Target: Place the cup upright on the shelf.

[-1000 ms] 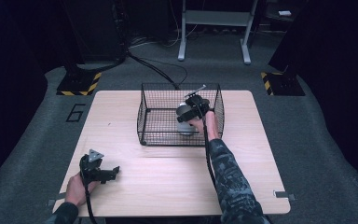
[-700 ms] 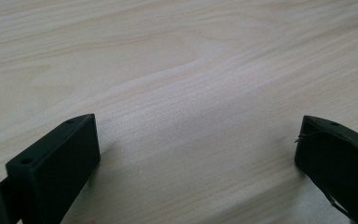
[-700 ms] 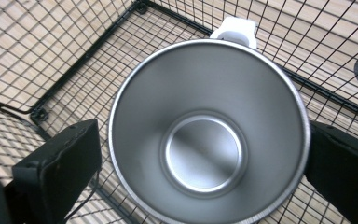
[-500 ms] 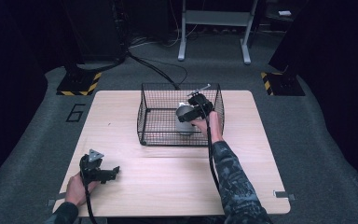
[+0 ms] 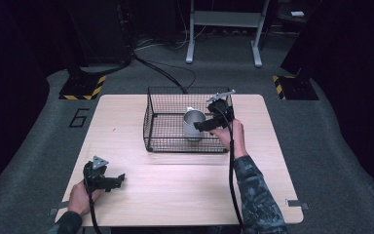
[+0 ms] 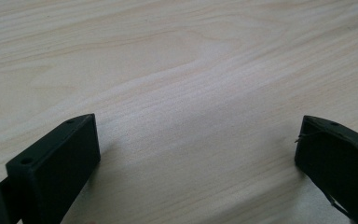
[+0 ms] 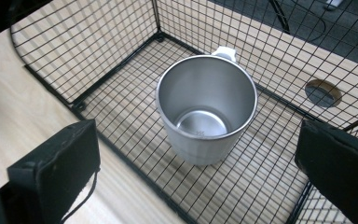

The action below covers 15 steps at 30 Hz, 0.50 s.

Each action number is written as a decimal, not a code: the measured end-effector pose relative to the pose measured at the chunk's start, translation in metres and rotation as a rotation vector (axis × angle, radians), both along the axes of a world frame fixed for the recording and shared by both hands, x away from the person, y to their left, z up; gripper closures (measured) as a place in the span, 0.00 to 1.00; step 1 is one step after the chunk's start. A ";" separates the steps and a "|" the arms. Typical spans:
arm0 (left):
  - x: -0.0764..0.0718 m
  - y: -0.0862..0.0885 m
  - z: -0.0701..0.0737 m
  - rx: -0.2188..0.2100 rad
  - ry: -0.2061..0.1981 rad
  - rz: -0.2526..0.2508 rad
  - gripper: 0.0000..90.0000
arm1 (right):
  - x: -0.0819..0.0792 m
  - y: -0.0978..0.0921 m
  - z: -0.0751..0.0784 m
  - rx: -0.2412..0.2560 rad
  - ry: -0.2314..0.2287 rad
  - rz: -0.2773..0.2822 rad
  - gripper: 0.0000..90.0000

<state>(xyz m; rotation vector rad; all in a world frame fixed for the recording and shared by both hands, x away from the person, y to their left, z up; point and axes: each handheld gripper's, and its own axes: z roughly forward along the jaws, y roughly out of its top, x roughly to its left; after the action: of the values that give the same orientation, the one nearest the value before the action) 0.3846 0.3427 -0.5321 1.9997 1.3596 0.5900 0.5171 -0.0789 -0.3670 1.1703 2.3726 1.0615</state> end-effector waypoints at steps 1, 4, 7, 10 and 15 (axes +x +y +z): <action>0.000 0.000 0.000 0.000 0.000 0.000 0.00 | -0.002 -0.002 0.001 -0.005 -0.017 0.014 0.00; 0.000 0.000 0.000 0.000 0.002 -0.002 0.00 | -0.015 -0.006 0.005 -0.007 -0.029 0.021 0.00; 0.000 0.000 0.000 0.001 0.002 -0.001 0.00 | -0.022 -0.010 0.006 -0.008 -0.042 0.030 0.00; 0.000 0.000 0.001 0.000 0.007 -0.003 0.00 | -0.039 -0.020 0.008 -0.006 -0.070 0.034 0.00; 0.000 0.000 0.000 0.002 0.005 -0.002 0.00 | -0.060 -0.037 0.007 -0.003 -0.095 0.020 0.00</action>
<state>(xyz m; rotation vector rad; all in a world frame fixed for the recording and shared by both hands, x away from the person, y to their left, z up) 0.3845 0.3430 -0.5316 2.0056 1.3601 0.5854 0.4566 -0.1160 -0.3599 1.0730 2.3163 1.0945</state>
